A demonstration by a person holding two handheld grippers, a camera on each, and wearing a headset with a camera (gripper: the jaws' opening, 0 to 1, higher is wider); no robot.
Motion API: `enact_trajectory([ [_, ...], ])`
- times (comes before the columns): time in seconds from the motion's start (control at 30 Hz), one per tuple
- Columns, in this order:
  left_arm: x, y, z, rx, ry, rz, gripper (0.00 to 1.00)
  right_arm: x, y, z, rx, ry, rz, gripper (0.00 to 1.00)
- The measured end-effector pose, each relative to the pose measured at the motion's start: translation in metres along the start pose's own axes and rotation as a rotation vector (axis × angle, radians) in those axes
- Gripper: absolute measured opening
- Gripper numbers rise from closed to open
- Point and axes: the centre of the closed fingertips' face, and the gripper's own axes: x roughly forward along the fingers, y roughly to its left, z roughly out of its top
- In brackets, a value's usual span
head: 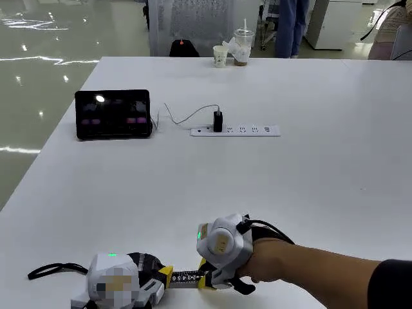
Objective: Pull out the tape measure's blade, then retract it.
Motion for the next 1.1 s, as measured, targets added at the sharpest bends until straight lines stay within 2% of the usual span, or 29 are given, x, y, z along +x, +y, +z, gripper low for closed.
enact_trajectory([
  [0.23,0.000,-0.001,0.000,-0.003,0.002,-0.002,0.63,0.001,0.000,0.003,0.019,-0.009,-0.002,0.11],
  [0.4,-0.001,-0.001,-0.001,-0.003,0.008,-0.009,0.62,0.001,0.001,0.005,0.050,-0.036,0.016,0.11],
  [0.7,-0.002,-0.002,-0.003,-0.012,0.018,-0.013,0.62,0.003,0.001,0.009,0.057,-0.078,0.018,0.11],
  [1.1,-0.002,-0.002,-0.003,-0.016,0.023,-0.026,0.62,0.007,0.002,0.016,0.048,-0.092,0.017,0.11],
])
